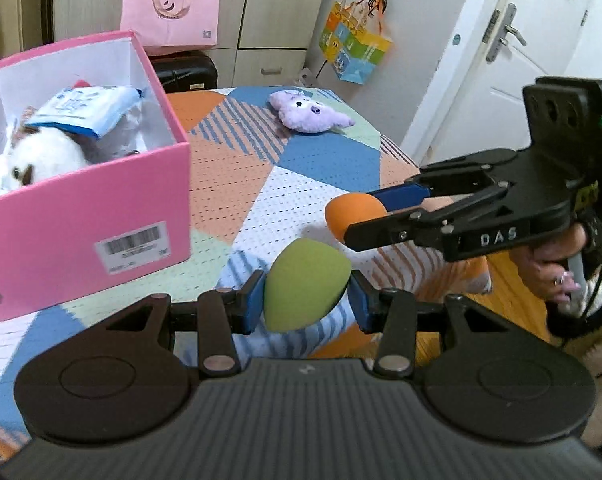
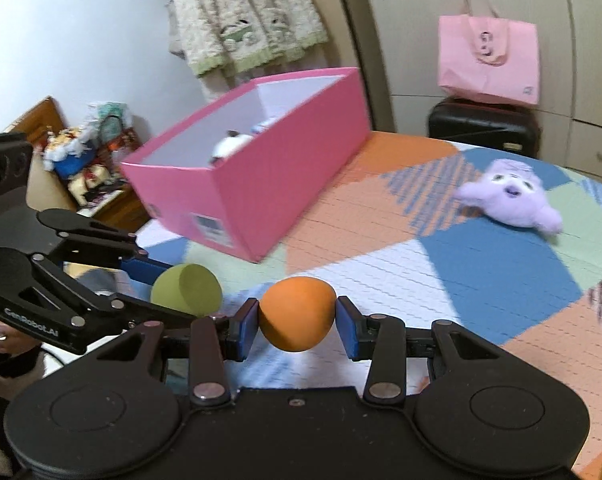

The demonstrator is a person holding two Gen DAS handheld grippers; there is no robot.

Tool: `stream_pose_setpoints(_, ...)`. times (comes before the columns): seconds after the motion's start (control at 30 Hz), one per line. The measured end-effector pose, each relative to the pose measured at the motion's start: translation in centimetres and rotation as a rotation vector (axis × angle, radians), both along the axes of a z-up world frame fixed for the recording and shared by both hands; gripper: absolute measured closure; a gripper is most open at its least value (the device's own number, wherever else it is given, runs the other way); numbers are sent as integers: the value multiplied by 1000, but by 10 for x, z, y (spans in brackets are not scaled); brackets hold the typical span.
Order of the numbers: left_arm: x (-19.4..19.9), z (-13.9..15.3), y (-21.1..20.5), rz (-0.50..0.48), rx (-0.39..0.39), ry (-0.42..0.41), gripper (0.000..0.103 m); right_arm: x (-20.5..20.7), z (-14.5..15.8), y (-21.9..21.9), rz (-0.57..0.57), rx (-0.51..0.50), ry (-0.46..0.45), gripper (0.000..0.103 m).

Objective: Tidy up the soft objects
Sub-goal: 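Carry the green sponge and orange ball over the shoebox with both tools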

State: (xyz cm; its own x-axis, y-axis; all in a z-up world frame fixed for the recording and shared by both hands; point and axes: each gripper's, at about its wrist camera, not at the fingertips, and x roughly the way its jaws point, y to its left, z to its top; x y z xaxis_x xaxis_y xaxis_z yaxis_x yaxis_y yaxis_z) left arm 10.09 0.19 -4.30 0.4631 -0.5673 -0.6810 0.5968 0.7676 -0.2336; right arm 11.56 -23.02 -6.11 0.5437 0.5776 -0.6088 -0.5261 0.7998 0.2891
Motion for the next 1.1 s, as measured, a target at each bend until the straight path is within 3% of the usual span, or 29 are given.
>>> stream_pose_setpoints(0.27, -17, 37, 36, 40, 28, -148, 59, -1, 42, 41, 77, 28, -96, 55)
stream_pose_setpoints(0.53, -2, 49, 70, 175, 23, -271, 59, 31, 67, 74, 101, 57, -185, 55)
stream_pose_setpoints(0.67, 26, 55, 84, 214, -2, -262, 59, 58, 74, 91, 95, 53, -203, 55)
stream_pose_setpoints(0.87, 87, 60, 102, 298, 10, -226, 59, 104, 86, 121, 82, -58, -261, 55)
stream_pose_setpoints(0.97, 122, 57, 107, 364, 67, -220, 59, 136, 89, 132, 78, -95, -250, 55)
stream_pose_setpoints(1.1, 159, 53, 112, 432, 141, -235, 59, 178, 84, 139, 83, -95, -165, 55)
